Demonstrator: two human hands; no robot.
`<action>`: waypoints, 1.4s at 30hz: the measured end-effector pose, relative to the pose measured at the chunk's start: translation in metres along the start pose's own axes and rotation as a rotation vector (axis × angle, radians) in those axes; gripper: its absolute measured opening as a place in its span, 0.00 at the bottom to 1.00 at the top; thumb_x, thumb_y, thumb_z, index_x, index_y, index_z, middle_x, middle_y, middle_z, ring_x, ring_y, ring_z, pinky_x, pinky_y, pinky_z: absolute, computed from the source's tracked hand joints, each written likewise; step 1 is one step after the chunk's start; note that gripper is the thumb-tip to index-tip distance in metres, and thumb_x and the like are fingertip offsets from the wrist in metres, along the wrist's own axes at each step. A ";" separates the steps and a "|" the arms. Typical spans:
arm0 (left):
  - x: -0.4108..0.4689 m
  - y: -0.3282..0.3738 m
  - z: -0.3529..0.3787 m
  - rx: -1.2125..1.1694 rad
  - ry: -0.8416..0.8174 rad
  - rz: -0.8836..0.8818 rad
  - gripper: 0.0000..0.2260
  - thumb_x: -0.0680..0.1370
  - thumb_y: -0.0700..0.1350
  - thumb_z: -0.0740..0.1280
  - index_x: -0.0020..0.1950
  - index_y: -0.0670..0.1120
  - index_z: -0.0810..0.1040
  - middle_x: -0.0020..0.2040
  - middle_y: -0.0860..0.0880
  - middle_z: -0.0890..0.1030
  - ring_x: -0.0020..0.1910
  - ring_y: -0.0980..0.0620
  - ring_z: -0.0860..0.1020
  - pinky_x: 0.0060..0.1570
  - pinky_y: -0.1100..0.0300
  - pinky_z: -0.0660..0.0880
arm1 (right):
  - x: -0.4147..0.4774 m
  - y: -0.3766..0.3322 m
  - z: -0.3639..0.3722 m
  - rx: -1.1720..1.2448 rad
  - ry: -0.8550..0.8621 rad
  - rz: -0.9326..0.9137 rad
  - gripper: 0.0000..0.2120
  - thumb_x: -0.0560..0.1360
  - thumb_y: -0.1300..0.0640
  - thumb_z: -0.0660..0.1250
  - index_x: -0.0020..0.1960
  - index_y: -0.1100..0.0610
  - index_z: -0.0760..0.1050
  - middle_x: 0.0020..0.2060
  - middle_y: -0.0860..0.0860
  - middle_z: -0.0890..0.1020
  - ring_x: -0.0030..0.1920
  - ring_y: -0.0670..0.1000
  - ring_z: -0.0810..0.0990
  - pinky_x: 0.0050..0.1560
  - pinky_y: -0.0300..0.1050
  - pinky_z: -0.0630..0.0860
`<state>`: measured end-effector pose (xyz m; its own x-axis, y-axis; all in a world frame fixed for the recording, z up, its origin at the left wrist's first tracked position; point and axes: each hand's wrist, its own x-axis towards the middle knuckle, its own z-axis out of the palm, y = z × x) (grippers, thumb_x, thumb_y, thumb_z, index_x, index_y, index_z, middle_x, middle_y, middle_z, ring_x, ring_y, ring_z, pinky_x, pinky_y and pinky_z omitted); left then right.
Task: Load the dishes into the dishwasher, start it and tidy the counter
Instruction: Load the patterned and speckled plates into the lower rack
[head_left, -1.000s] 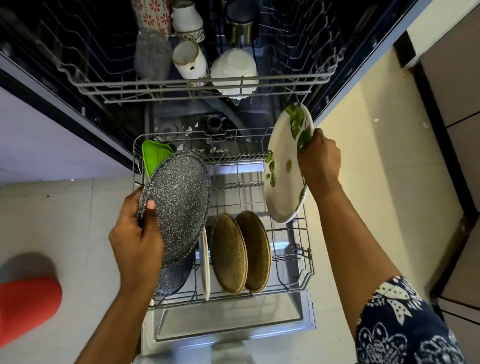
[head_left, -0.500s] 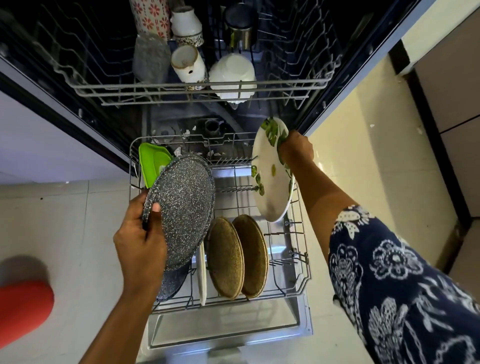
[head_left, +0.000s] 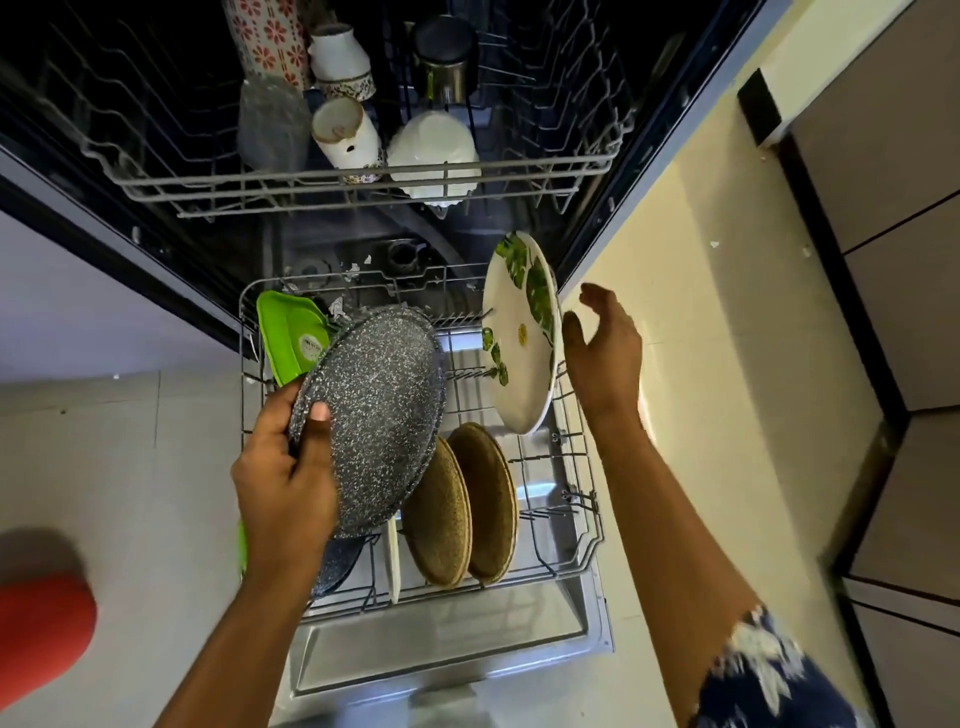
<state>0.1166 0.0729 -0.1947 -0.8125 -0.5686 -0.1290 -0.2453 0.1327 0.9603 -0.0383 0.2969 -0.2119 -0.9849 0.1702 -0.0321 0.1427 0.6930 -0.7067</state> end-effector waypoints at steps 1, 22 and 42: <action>-0.002 0.003 0.000 -0.028 -0.017 -0.003 0.15 0.79 0.48 0.62 0.65 0.47 0.73 0.29 0.55 0.73 0.23 0.58 0.64 0.21 0.66 0.62 | -0.021 0.001 -0.006 0.087 0.008 -0.011 0.16 0.77 0.59 0.63 0.64 0.56 0.72 0.60 0.51 0.79 0.58 0.51 0.76 0.58 0.35 0.70; -0.109 -0.103 0.009 0.418 -0.429 0.014 0.18 0.76 0.50 0.64 0.65 0.51 0.73 0.64 0.46 0.73 0.63 0.49 0.73 0.62 0.57 0.70 | -0.187 0.127 -0.106 0.696 -0.108 0.492 0.15 0.69 0.54 0.69 0.53 0.59 0.78 0.44 0.52 0.85 0.43 0.52 0.84 0.42 0.46 0.81; -0.184 -0.214 0.019 1.123 -0.703 0.139 0.41 0.75 0.51 0.67 0.78 0.45 0.44 0.78 0.42 0.48 0.77 0.40 0.46 0.73 0.44 0.49 | -0.212 0.141 -0.043 0.027 0.192 0.311 0.10 0.80 0.56 0.58 0.57 0.60 0.72 0.48 0.57 0.82 0.44 0.56 0.80 0.48 0.51 0.79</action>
<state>0.3086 0.1648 -0.3815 -0.8811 -0.0039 -0.4729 -0.1627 0.9414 0.2955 0.1953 0.3882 -0.2746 -0.8579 0.5001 -0.1174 0.4277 0.5688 -0.7025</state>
